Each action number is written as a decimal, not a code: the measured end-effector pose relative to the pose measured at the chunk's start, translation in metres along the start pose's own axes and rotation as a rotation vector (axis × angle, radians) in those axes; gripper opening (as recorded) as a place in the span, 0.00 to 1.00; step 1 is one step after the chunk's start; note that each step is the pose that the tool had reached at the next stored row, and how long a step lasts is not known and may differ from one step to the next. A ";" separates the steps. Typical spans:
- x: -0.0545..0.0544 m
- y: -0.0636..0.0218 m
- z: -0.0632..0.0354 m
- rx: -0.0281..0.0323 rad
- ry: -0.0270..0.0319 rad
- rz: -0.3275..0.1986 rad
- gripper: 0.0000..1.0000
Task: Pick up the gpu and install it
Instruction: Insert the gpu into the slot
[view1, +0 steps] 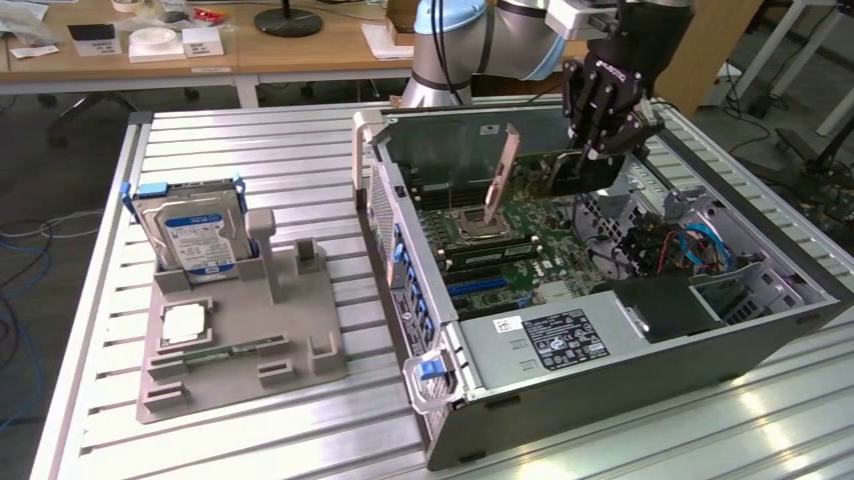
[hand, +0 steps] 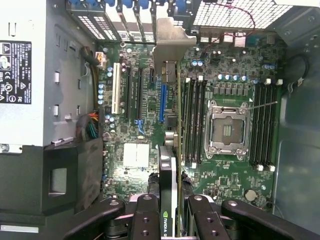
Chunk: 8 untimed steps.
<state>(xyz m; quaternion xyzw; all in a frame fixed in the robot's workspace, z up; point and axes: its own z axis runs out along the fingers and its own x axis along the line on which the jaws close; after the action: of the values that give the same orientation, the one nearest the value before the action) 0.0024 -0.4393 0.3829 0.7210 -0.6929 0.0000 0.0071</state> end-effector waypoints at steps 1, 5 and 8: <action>0.000 0.0001 -0.0001 0.0001 -0.0057 0.000 0.27; 0.000 0.0001 -0.0001 0.0011 -0.0283 0.000 0.27; 0.000 0.0000 -0.0001 0.0010 -0.0283 0.000 0.27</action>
<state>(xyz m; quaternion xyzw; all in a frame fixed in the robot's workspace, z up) 0.0023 -0.4394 0.3830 0.7210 -0.6928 -0.0099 -0.0031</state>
